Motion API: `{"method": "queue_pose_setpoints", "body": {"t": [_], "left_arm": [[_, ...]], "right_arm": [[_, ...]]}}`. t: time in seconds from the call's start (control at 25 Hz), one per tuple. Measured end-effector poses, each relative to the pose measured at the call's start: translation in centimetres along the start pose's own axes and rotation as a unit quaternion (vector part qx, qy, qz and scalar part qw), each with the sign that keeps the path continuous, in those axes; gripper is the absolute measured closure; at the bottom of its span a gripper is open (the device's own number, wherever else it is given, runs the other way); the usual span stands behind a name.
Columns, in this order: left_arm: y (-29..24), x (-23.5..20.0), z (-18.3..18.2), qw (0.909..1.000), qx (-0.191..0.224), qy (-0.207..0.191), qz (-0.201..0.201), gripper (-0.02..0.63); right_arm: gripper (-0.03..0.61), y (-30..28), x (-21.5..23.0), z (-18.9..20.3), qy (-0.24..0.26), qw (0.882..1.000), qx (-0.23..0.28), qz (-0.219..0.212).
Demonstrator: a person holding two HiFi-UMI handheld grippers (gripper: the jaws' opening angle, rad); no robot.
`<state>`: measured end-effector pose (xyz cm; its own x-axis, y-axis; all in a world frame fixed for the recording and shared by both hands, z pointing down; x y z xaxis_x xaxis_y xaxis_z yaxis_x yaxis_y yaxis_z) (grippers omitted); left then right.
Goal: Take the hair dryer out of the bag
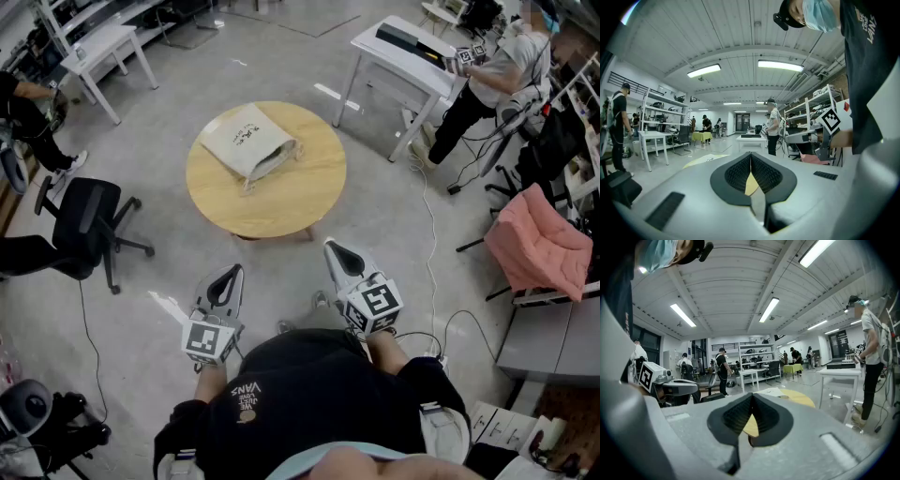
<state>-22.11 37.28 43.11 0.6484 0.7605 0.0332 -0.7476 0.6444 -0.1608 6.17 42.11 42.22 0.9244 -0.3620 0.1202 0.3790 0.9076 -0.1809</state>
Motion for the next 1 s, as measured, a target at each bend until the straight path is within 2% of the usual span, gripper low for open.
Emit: {"method": "queue_pose_setpoints", "body": {"t": [0.16, 0.44, 0.8, 1.0], "left_arm": [[0.5, -0.2, 0.8, 0.9999, 0.004, 0.003, 0.015, 0.607], [-0.9, -0.3, 0.9, 0.9998, -0.001, 0.01, 0.017, 0.607], [-6.0, -1.9, 0.0, 0.9998, -0.008, 0.014, 0.006, 0.607], [-9.3, -3.0, -0.4, 1.0, -0.008, 0.001, 0.002, 0.607]], "right_arm": [[0.581, -0.2, -0.5, -0.3, -0.001, 1.0, 0.019, -0.005], [0.58, -1.7, 0.6, -0.2, 0.002, 1.0, 0.0, -0.011], [0.58, -5.3, 4.3, 0.0, -0.01, 0.999, -0.012, -0.032], [0.58, -7.7, 7.3, -0.7, -0.007, 0.999, -0.01, -0.044]]}}
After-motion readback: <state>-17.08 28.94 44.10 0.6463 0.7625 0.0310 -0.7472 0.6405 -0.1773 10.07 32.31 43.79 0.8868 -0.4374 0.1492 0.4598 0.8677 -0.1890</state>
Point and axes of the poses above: the fingertips, and each gripper's own axes: y backward along the fingers, x to its right, z out of its underside, the point moved 9 cm from there along y, backward along the fingers, and after that the axes turned 4 degrees about -z, right-handed, at the moved point
